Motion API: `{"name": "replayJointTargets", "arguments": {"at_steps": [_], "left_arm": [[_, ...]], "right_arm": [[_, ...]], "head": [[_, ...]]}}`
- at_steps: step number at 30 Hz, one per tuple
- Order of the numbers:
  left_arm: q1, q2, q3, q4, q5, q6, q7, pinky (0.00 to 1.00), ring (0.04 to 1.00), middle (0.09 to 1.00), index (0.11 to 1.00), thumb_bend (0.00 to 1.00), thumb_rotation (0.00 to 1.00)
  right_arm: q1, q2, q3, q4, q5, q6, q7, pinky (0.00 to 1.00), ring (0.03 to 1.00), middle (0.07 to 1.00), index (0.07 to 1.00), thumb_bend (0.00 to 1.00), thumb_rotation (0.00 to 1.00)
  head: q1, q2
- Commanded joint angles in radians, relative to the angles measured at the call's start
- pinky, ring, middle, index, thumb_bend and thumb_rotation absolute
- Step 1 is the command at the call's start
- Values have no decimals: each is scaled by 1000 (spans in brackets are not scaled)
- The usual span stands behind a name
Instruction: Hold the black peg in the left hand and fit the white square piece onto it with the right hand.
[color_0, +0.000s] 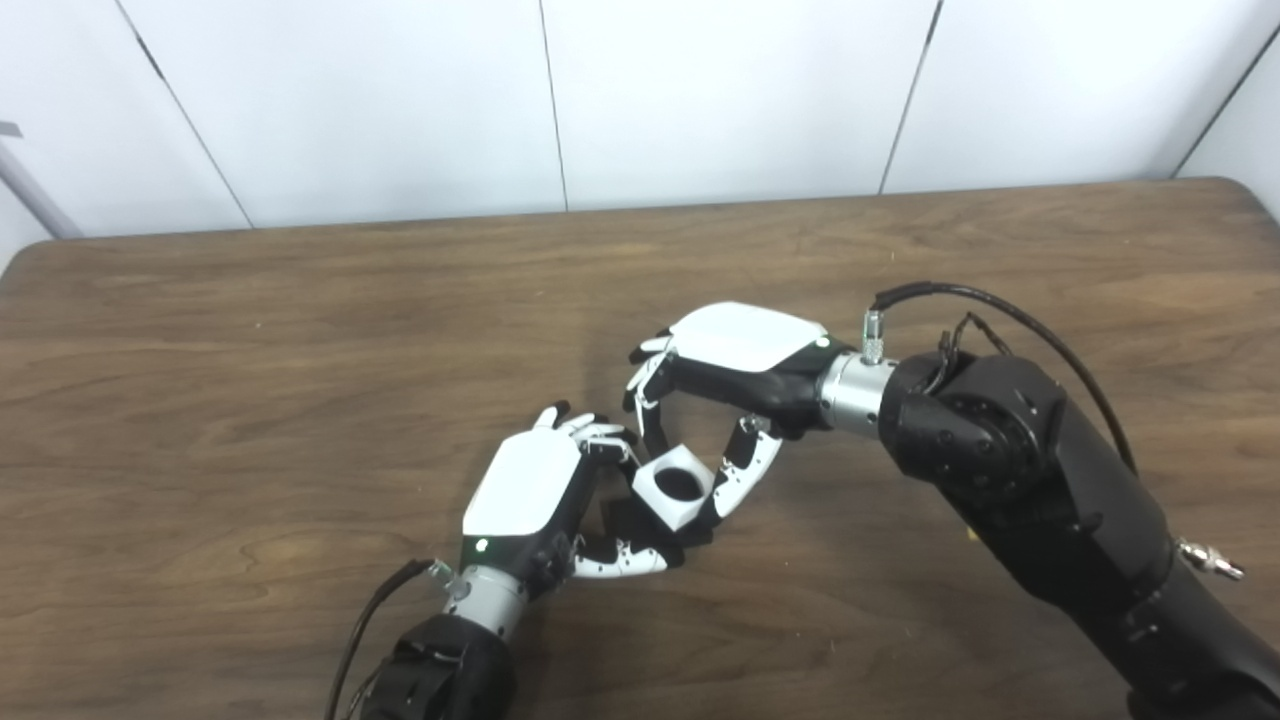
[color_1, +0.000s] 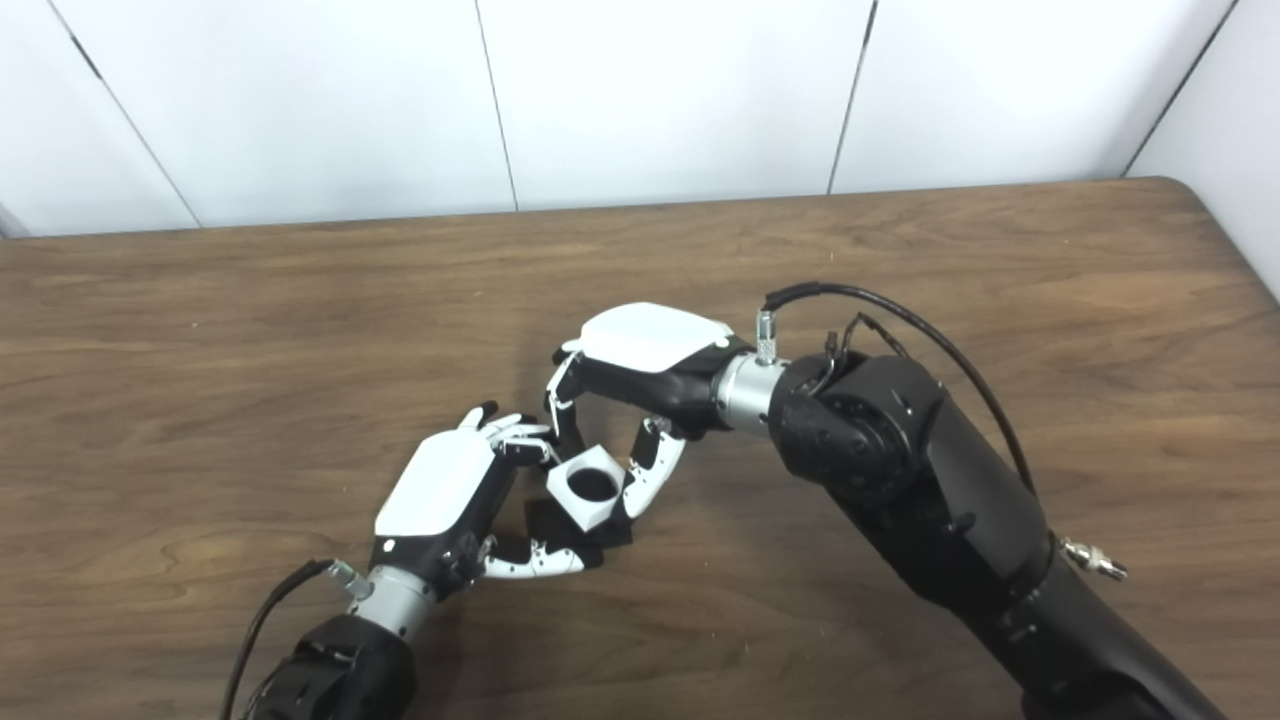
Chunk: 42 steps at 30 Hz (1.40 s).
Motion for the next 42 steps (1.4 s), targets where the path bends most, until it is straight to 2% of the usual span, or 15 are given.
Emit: {"name": "replayJointTargets", "arguments": {"at_steps": [1,15,26,42], "left_arm": [[6,2,-7,1,1,10,-31,1000,880,786,485,523,58],[10,0,-11,-1,3,4,-26,1000,873,780,484,524,58],[12,-7,-15,5,14,7,-25,1000,874,780,484,524,58],[12,-13,-15,6,15,11,-24,1000,873,779,485,524,58]], "right_arm": [[-23,-1,-12,-14,-6,-22,-24,964,930,787,482,524,133],[-9,7,-11,-9,-23,-31,-48,959,924,782,482,524,133],[-4,22,-10,-20,-40,-15,-34,981,925,789,483,523,132],[-4,22,-21,-11,-39,-10,-35,963,918,782,490,525,149]], "head": [[0,1],[-3,9],[-1,16],[-1,16]]}}
